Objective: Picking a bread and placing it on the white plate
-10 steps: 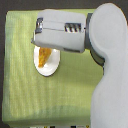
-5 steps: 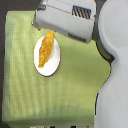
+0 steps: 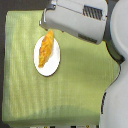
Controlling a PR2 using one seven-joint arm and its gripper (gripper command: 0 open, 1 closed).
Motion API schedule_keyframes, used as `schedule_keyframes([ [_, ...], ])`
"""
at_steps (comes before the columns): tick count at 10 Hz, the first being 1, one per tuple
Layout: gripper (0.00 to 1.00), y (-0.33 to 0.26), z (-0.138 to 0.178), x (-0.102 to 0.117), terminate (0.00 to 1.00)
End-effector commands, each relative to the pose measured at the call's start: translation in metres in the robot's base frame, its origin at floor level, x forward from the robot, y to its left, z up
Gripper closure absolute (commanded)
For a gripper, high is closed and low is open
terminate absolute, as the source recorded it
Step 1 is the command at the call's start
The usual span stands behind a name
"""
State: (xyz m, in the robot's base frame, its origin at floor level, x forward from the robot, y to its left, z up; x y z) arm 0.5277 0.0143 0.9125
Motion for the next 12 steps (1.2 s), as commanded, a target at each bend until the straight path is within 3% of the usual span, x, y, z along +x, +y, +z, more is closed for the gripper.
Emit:
schedule_keyframes([
  [1, 0.00, -0.108, -0.023, -0.022, 0.00],
  [7, 0.00, -0.254, -0.026, -0.054, 0.00],
  [12, 0.00, -0.295, -0.019, -0.047, 0.00],
])
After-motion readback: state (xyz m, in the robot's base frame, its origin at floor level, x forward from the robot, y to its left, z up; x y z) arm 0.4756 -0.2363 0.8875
